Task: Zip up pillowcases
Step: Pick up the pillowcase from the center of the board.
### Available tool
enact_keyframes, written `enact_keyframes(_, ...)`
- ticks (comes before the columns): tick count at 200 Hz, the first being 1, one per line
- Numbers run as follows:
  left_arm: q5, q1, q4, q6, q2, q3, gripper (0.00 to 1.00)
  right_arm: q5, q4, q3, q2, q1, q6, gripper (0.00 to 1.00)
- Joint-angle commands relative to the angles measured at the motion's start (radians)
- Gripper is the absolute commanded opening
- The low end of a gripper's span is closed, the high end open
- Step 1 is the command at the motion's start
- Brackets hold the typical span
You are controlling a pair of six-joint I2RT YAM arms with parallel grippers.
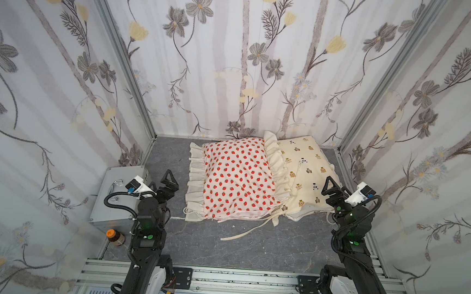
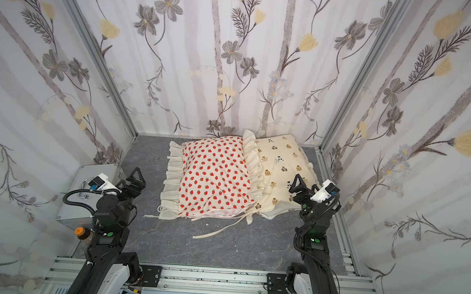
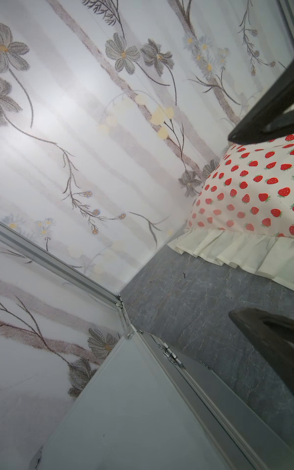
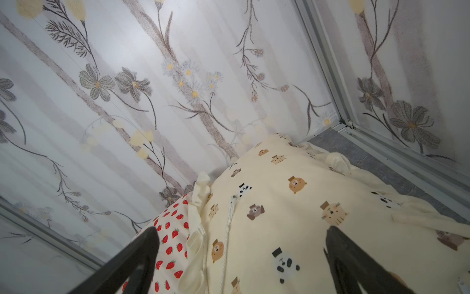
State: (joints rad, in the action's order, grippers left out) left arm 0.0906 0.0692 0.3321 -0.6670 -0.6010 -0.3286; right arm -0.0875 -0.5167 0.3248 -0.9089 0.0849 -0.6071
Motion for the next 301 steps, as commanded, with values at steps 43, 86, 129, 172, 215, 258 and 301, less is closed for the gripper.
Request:
enact_keyframes(43, -0.172, -0.012, -0.397, -0.113, -0.114, -0.2, 1.0, 0.033, 0.289, 0.11, -0.012, -0.19, -0.038, 1.0)
enact_keyframes(86, -0.265, -0.068, -0.545, -0.116, -0.155, -0.216, 1.0, 0.048, 0.265, 0.111, -0.122, -0.414, -0.121, 1.0)
enact_keyframes(129, -0.268, -0.166, -0.677, -0.102, -0.169, -0.204, 1.0, 0.096, 0.214, 0.166, -0.327, -0.673, -0.199, 1.0)
enact_keyframes(172, -0.241, -0.303, -0.718, -0.095, -0.267, -0.205, 1.0, 0.104, 0.138, 0.28, -0.565, -0.852, -0.254, 1.0)
enact_keyframes(215, -0.176, -0.423, -0.714, -0.099, -0.42, -0.234, 1.0, 0.121, 0.081, 0.323, -0.672, -0.932, -0.293, 1.0)
enact_keyframes(258, -0.174, -0.445, -0.655, -0.109, -0.522, -0.218, 0.97, 0.204, 0.162, 0.325, -0.667, -0.941, -0.309, 1.0)
enact_keyframes(301, -0.153, -0.46, -0.598, -0.145, -0.577, -0.202, 0.87, 0.244, 0.206, 0.325, -0.665, -0.94, -0.309, 1.0)
